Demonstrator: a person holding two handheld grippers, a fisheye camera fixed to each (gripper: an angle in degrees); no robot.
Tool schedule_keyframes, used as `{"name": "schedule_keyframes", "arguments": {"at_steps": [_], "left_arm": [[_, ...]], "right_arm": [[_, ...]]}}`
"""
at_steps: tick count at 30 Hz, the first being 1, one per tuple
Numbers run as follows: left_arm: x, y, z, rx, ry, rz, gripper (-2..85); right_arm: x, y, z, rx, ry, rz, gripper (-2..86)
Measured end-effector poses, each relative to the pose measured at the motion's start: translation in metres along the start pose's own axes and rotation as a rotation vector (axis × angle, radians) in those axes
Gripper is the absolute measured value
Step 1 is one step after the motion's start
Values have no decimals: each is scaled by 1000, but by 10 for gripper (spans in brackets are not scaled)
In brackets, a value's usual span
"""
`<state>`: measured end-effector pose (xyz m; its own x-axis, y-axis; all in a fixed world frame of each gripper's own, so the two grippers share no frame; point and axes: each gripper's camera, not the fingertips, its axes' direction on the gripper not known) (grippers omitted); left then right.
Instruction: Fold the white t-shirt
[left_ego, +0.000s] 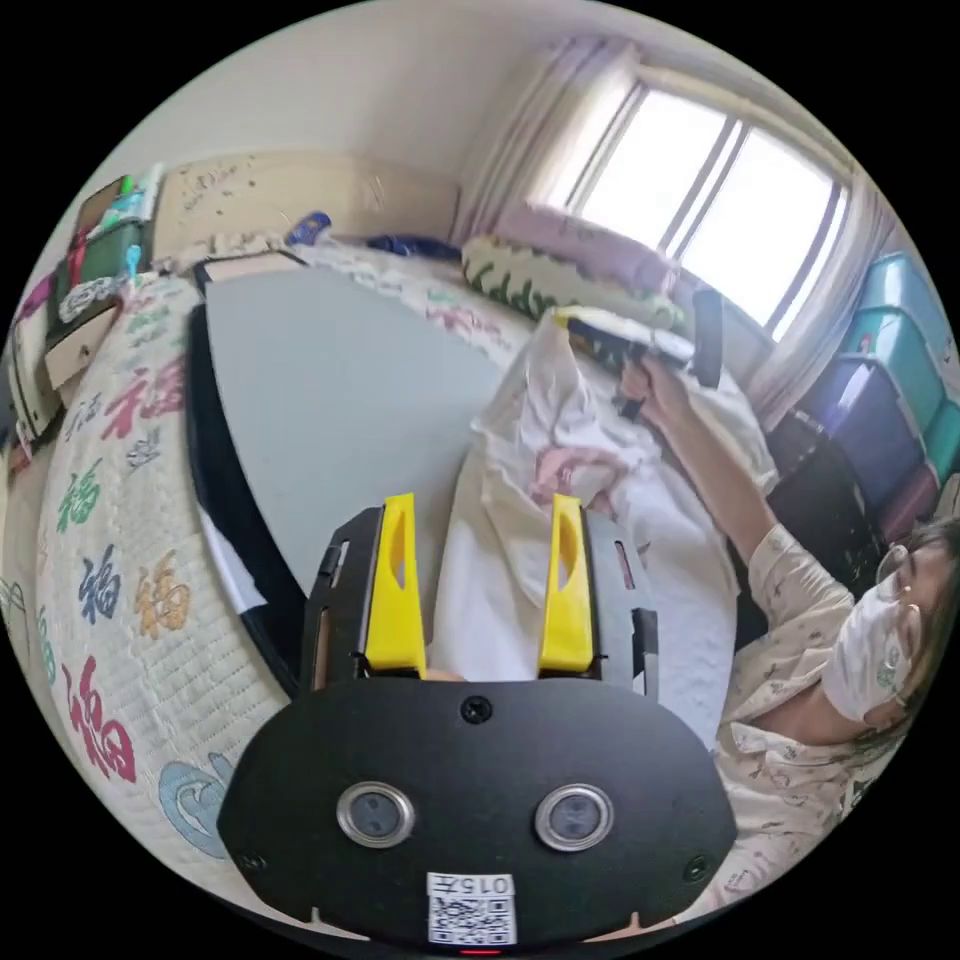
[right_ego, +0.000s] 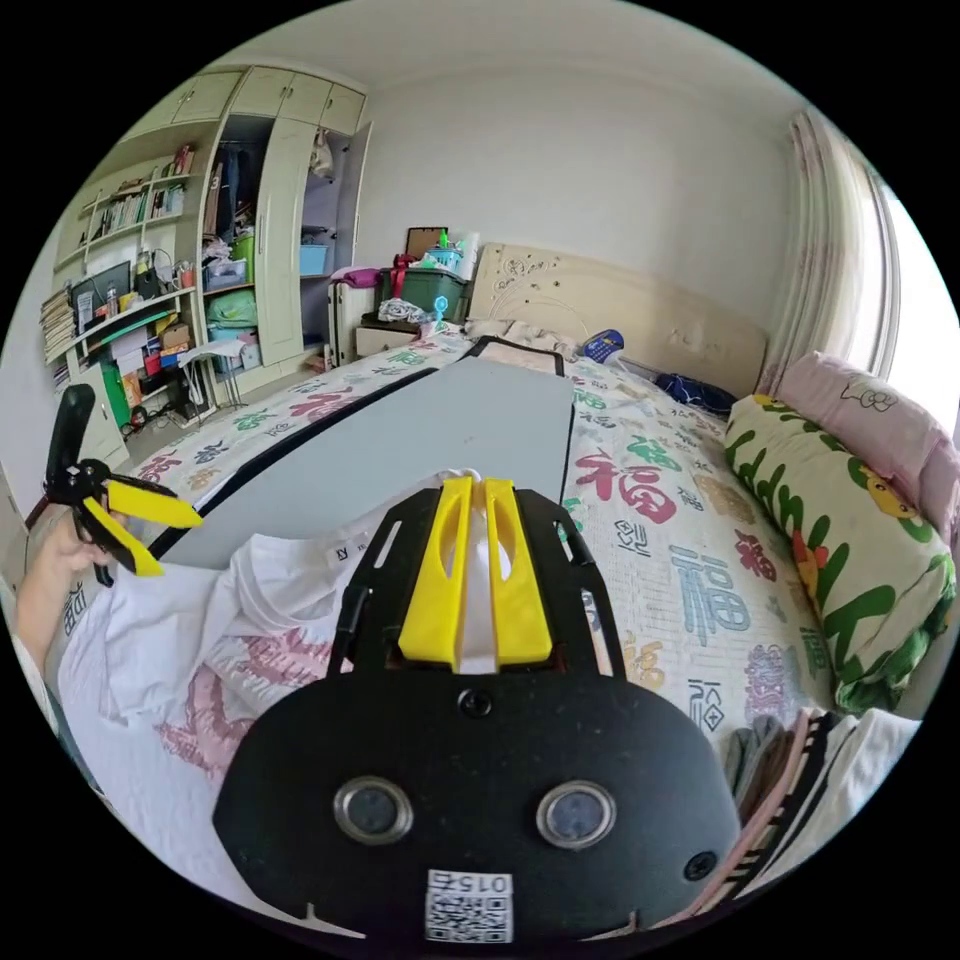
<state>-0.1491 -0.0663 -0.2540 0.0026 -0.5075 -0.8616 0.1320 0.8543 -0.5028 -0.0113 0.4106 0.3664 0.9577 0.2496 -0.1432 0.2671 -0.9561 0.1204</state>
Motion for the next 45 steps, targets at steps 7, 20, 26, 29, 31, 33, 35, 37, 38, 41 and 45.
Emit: {"name": "schedule_keyframes", "arguments": {"at_steps": [7, 20, 26, 29, 31, 33, 35, 37, 38, 41, 45], "left_arm": [[36, -82, 23, -140, 101, -33, 60], [61, -157, -70, 160, -477, -91, 0], [32, -171, -61, 149, -563, -136, 14], [17, -167, -63, 143, -541, -197, 54], [24, -150, -87, 237, -466, -187, 65], [42, -125, -117, 344, -415, -137, 66], [69, -104, -139, 294, -329, 0, 68], [92, -89, -139, 169, -227, 127, 76], [106, -76, -135, 89, -183, 184, 83], [134, -43, -123, -2, -149, 275, 99], [152, -15, -110, -79, -138, 396, 99]], "right_arm": [[0, -12, -6, -36, 8, 35, 30], [11, -142, -18, 51, 117, 148, 16], [-4, -208, 42, -96, 228, 38, 29], [24, -215, 48, -168, 204, 79, 50], [56, -213, 21, -120, 73, 156, 51], [84, -206, -14, -76, -95, 142, 53], [96, -193, -62, -91, -178, -40, 55], [96, -174, -91, -136, -145, -170, 59], [93, -159, -107, -169, -128, -256, 62], [99, -128, -136, -203, -149, -345, 88], [130, -114, -131, -199, -234, -300, 90]]}}
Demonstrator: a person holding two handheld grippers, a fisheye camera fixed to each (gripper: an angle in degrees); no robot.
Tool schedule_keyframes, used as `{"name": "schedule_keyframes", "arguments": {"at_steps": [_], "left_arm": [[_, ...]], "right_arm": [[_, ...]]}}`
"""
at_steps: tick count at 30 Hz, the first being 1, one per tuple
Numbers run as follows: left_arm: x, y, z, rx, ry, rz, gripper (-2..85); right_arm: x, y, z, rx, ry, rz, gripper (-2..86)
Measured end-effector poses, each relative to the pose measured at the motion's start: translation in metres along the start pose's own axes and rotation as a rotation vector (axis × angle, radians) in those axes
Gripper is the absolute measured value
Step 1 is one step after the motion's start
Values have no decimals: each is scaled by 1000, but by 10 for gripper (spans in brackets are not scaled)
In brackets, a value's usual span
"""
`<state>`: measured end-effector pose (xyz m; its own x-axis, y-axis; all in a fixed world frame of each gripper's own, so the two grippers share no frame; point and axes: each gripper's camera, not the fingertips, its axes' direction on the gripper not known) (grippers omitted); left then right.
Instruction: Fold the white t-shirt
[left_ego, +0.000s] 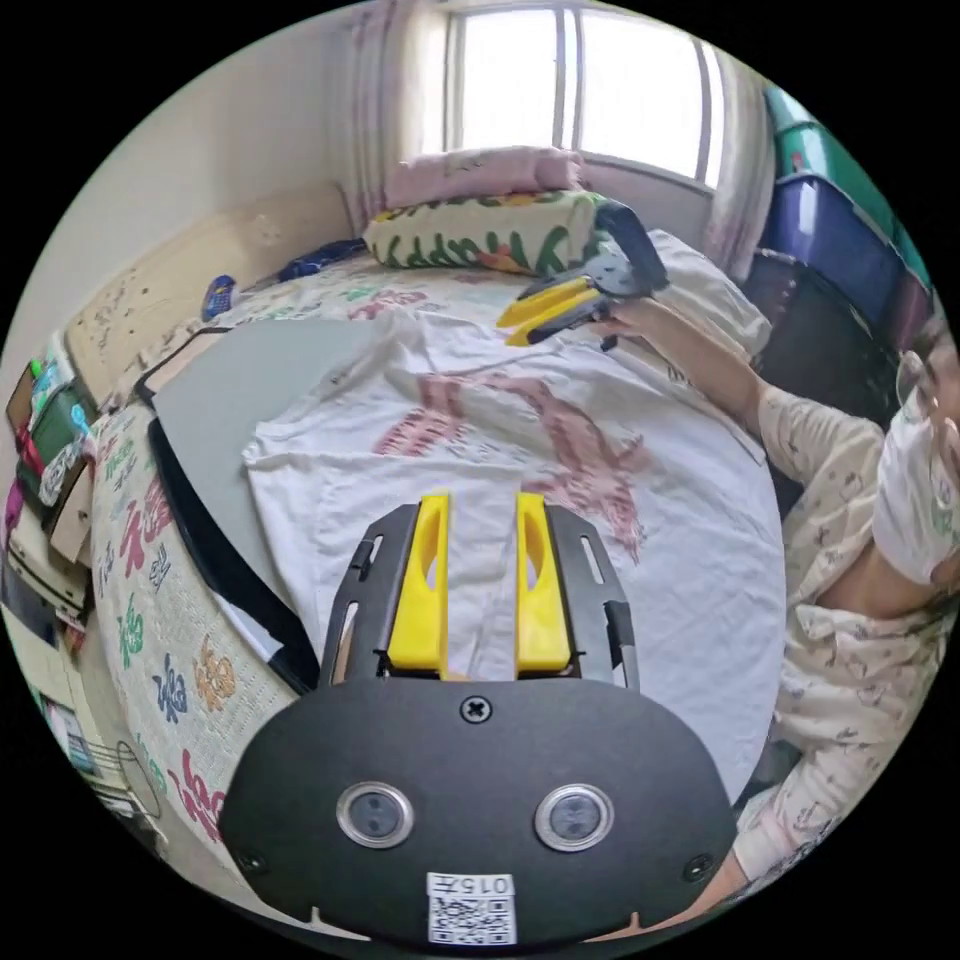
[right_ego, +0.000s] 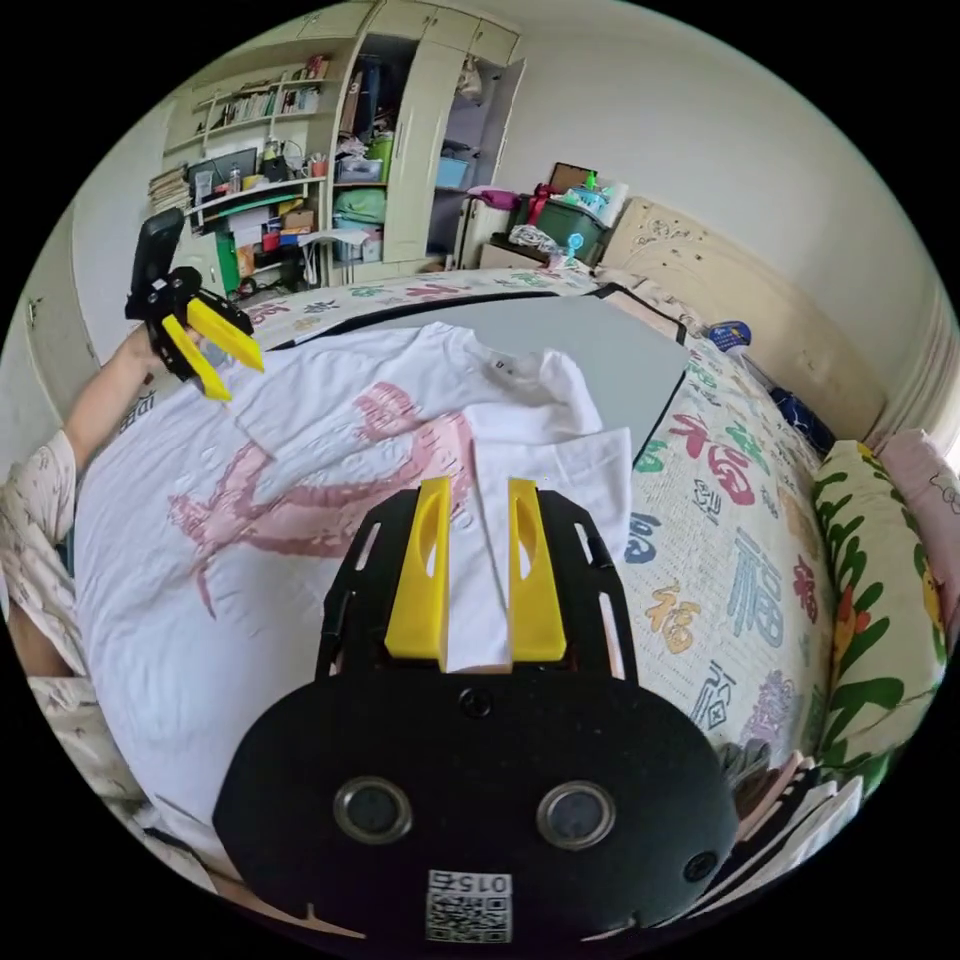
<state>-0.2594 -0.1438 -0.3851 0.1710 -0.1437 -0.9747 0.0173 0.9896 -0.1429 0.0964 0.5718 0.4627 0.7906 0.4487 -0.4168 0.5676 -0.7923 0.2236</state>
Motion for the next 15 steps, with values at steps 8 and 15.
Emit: {"name": "schedule_keyframes", "arguments": {"at_steps": [8, 15], "left_arm": [[-35, 49, 34, -73, -55, -21, 84], [-79, 82, 50, -64, -4, -28, 86]], "right_arm": [[90, 0, 54, -100, 66, 189, 54], [130, -1, 77, -84, -99, 92, 95]]}}
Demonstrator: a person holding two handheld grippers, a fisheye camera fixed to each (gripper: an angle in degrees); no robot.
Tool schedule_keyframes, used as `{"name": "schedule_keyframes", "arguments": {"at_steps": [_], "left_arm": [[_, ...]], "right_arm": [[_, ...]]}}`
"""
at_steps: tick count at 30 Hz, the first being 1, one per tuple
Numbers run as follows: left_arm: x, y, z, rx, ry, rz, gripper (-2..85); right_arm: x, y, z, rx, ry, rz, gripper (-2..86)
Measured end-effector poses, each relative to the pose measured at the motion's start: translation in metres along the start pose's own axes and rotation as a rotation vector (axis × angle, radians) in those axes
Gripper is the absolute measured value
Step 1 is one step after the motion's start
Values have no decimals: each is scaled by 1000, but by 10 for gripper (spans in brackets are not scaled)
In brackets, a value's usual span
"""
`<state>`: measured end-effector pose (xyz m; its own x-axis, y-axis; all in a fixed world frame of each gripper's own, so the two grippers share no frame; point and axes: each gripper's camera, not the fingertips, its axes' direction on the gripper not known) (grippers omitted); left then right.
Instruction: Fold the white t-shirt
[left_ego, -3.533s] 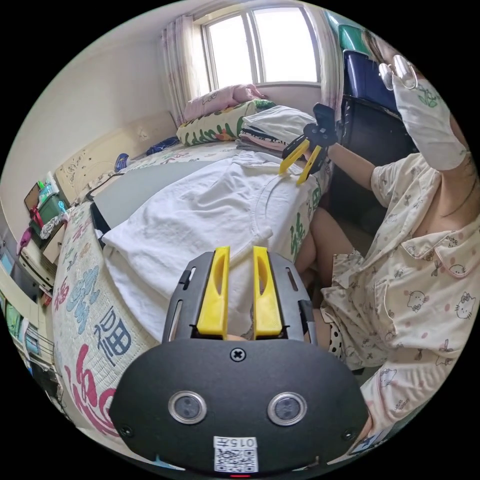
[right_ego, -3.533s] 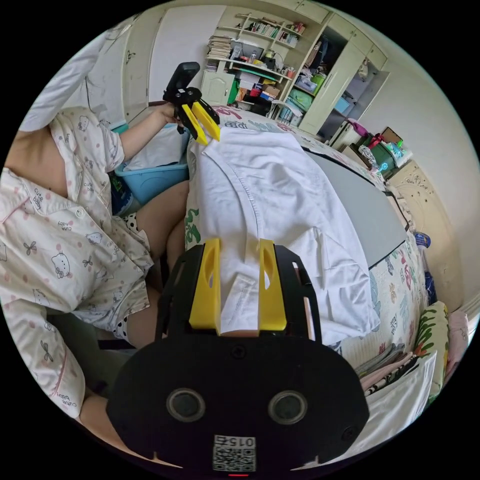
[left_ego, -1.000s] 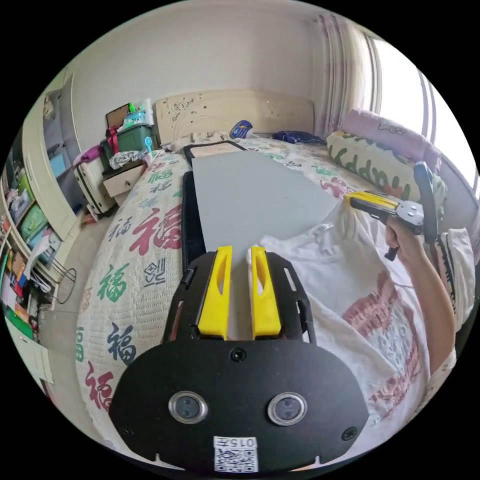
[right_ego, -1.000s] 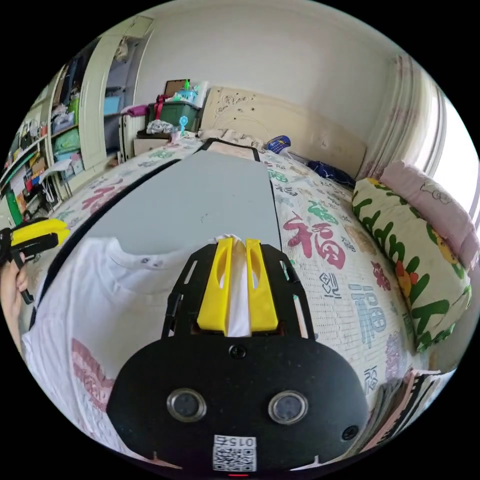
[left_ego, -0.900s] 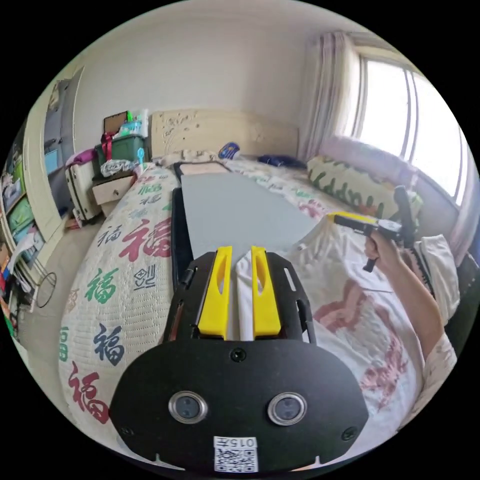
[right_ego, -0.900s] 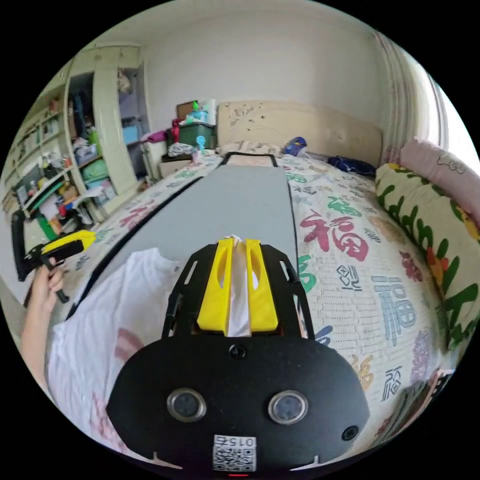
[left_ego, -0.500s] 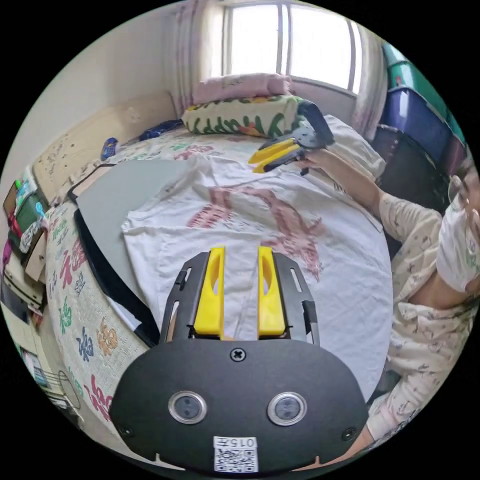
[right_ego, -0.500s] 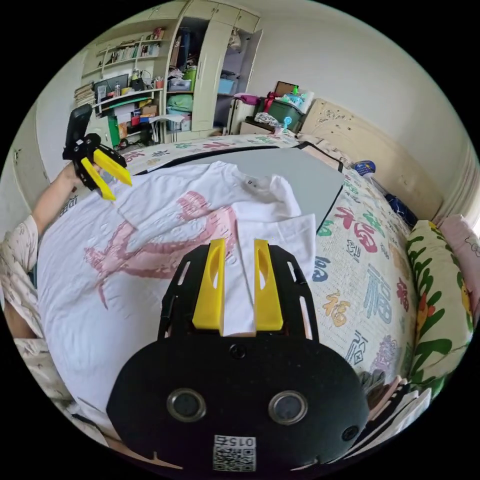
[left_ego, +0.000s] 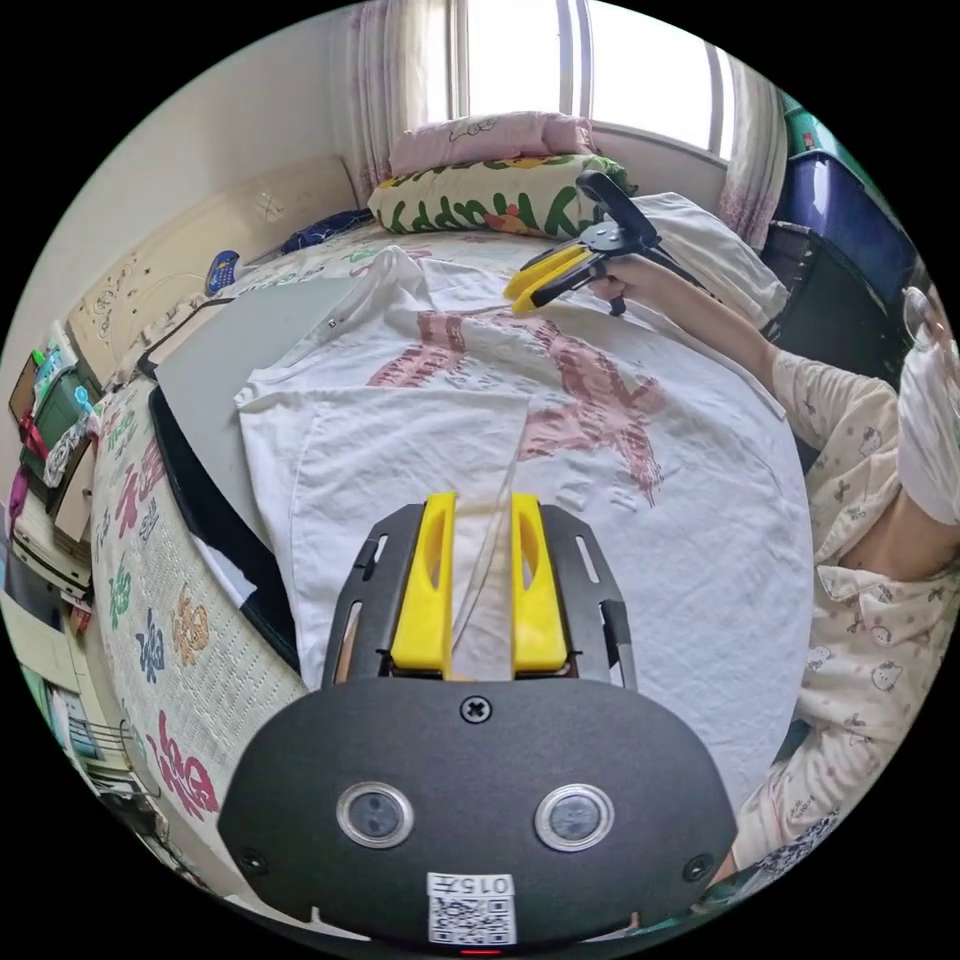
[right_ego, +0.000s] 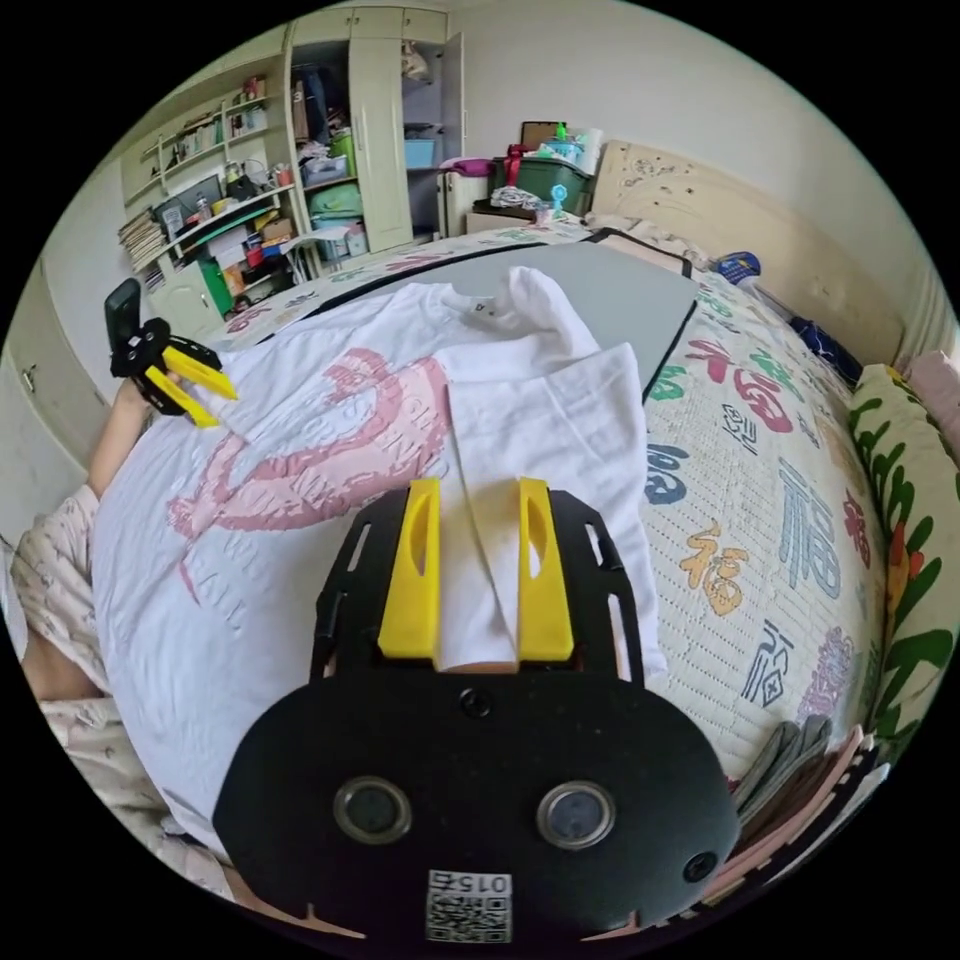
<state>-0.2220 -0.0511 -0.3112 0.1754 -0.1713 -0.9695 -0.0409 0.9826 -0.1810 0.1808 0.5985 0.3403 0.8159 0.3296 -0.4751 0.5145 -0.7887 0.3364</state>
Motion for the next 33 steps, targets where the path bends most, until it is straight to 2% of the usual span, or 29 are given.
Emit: {"name": "schedule_keyframes", "arguments": {"at_steps": [5, 10, 12, 14, 15, 16, 17, 19, 21, 23, 26, 28, 31, 33], "left_arm": [[-43, 21, 25, 11, 10, -41, 54], [-82, 44, 36, 106, 8, -96, 5], [-110, 68, 23, 233, -52, -219, 2], [-159, 125, 4, 427, -207, -491, 0], [-172, 143, 2, 464, -256, -568, 0], [-197, 181, 2, 526, -352, -724, 2], [-222, 222, 6, 572, -401, -883, 5], [-254, 278, 22, 635, -318, -1058, 13], [-270, 323, 41, 774, -178, -1148, 22], [-275, 346, 63, 876, -104, -1132, 33], [-277, 337, 88, 794, -152, -1045, 47], [-276, 332, 109, 753, -163, -996, 54], [-270, 337, 141, 748, -70, -964, 61], [-249, 337, 150, 723, -8, -848, 66]], "right_arm": [[32, -13, 36, 2, 106, 48, 39], [84, -16, 58, 90, 68, 170, 20], [119, -5, 55, 200, 114, 301, 16], [179, 31, 50, 374, 168, 591, 11], [195, 45, 51, 420, 177, 677, 10], [227, 74, 60, 468, 174, 876, 9], [259, 105, 79, 484, 94, 1061, 10], [290, 140, 111, 547, -94, 1154, 15], [291, 139, 133, 564, -99, 1103, 24], [278, 124, 155, 565, -4, 984, 27], [261, 120, 185, 584, 74, 877, 25], [253, 121, 201, 578, 34, 833, 23], [217, 123, 211, 617, -59, 670, 22], [176, 131, 217, 585, -38, 533, 28]]}}
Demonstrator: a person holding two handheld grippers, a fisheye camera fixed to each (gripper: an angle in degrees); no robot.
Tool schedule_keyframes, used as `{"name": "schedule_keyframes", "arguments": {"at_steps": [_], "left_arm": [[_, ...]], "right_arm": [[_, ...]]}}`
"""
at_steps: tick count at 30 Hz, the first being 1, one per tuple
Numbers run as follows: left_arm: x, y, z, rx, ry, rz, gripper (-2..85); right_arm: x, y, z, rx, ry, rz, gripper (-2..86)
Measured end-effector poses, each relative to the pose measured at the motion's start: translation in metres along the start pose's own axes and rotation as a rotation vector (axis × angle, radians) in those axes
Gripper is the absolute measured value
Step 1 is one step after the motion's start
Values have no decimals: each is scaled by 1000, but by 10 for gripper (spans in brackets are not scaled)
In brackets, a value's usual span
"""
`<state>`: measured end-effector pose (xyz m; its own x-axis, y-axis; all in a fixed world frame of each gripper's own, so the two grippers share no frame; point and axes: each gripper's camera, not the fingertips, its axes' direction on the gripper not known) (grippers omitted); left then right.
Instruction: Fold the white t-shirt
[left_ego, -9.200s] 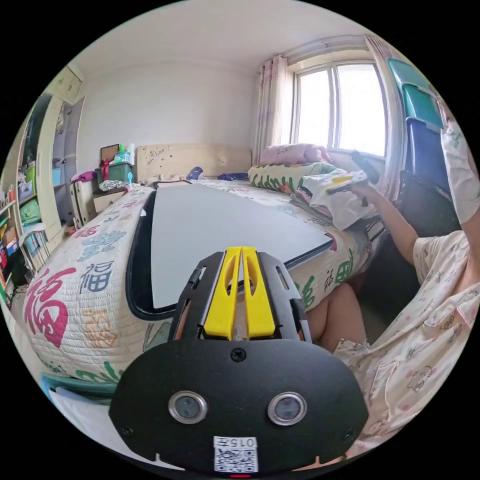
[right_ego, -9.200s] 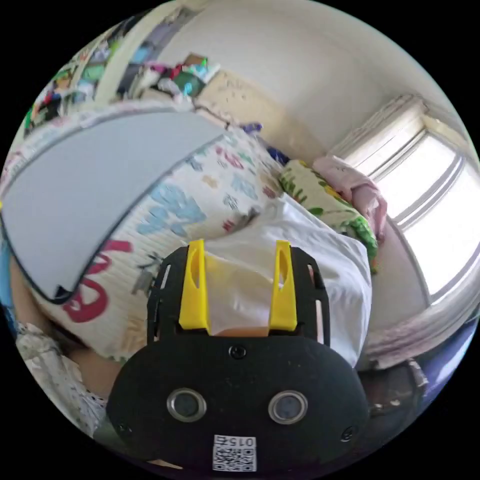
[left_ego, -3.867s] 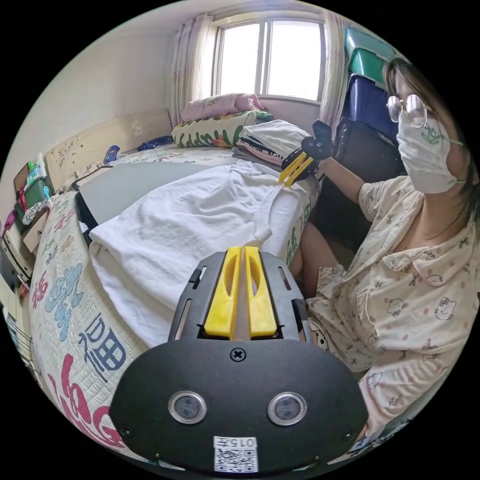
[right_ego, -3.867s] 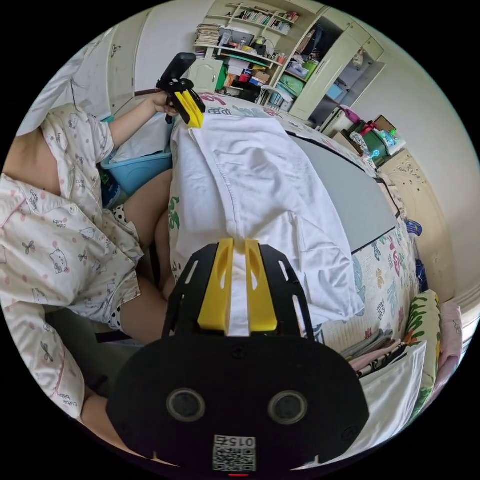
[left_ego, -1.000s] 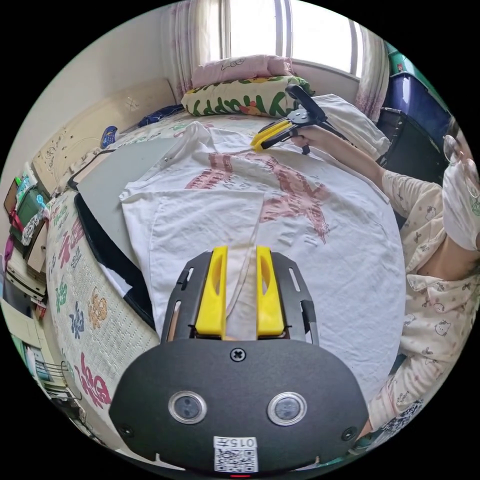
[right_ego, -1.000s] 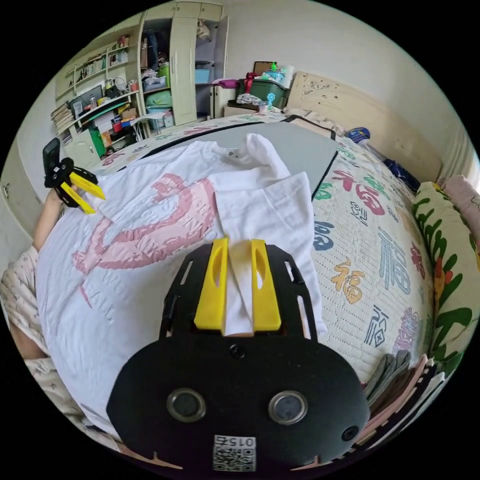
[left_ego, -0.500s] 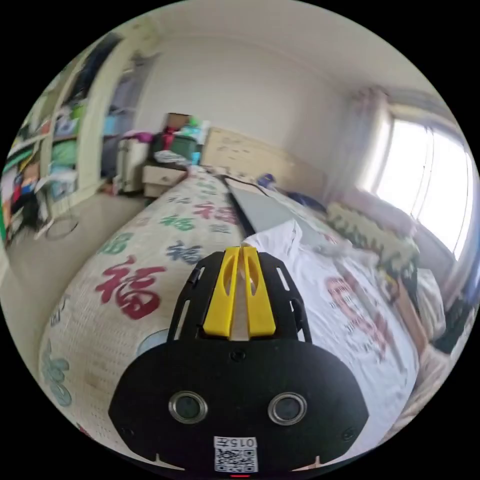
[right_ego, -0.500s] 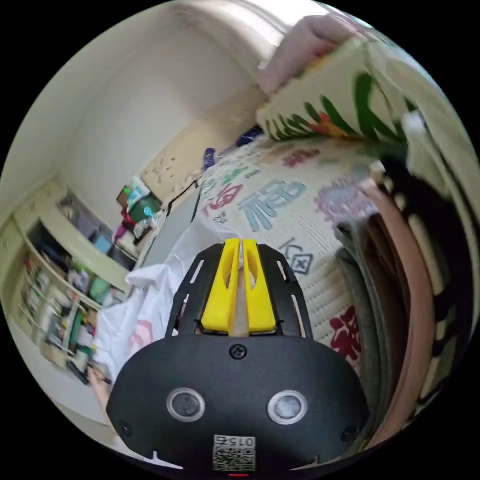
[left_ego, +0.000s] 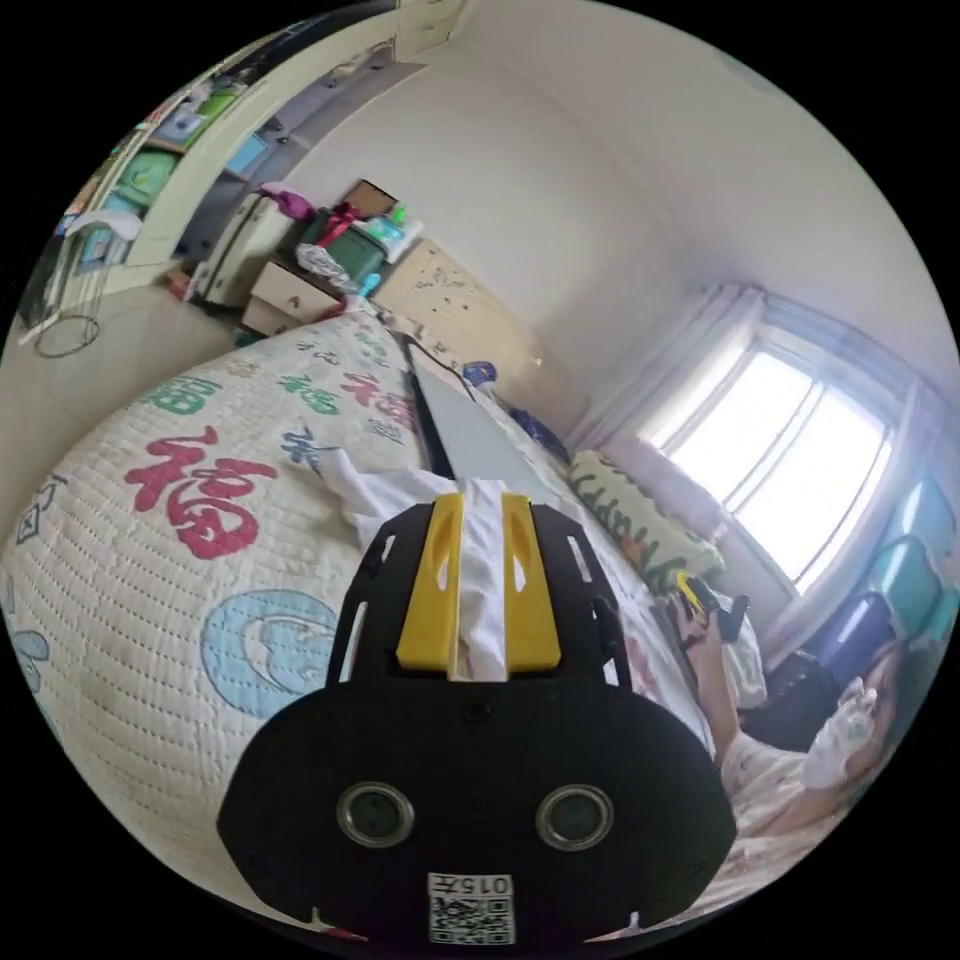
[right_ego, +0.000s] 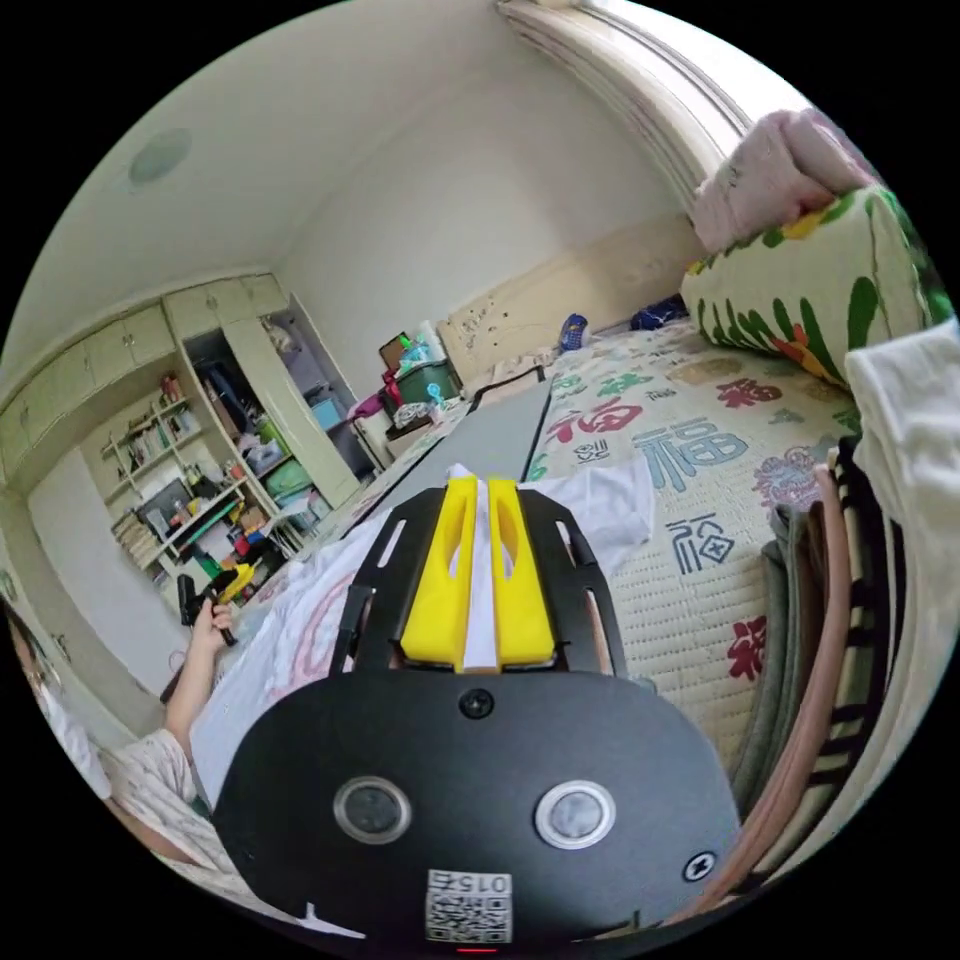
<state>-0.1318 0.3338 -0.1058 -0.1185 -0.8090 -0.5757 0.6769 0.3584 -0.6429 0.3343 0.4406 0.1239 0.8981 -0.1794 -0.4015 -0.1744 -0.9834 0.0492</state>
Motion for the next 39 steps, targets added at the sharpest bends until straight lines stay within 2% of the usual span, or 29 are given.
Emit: {"name": "schedule_keyframes", "arguments": {"at_steps": [2, 4, 6, 9, 11, 14, 17, 19, 21, 25, 29, 33, 35, 39], "left_arm": [[46, 44, -11, -159, 20, 227, 69], [84, 98, -36, -206, 30, 393, 72], [113, 164, -68, -175, 22, 520, 73], [133, 283, -110, 8, -106, 603, 70], [123, 374, -121, 220, -244, 575, 58], [81, 449, -115, 334, -268, 420, 57], [37, 474, -85, 286, -206, 273, 76], [24, 475, -62, 210, -215, 245, 95], [16, 475, -41, 143, -248, 224, 109], [-6, 489, -5, 82, -267, 177, 139], [-43, 503, 16, 112, -319, 78, 154], [-63, 505, 41, 125, -317, 56, 158], [-69, 506, 60, 128, -338, 64, 159], [-83, 510, 77, 143, -331, 61, 156]], "right_arm": [[-36, 65, -14, -70, 16, -150, 44], [-55, 126, -35, -83, -3, -260, 60], [-65, 189, -60, -47, -23, -329, 70], [-64, 282, -84, 0, -120, -353, 71], [-57, 342, -72, -13, -134, -319, 83], [-62, 394, -27, -34, -93, -337, 96], [-85, 407, 48, -199, 20, -414, 115], [-99, 415, 88, -213, 132, -470, 107], [-93, 416, 114, -190, 197, -374, 34], [-42, 441, 121, 11, 166, -106, 4], [28, 495, 107, 239, 210, 199, 2], [19, 520, 137, 233, 205, 79, 11], [-2, 522, 178, 186, 307, 10, 56], [-15, 522, 241, 107, 330, -27, 105]]}}
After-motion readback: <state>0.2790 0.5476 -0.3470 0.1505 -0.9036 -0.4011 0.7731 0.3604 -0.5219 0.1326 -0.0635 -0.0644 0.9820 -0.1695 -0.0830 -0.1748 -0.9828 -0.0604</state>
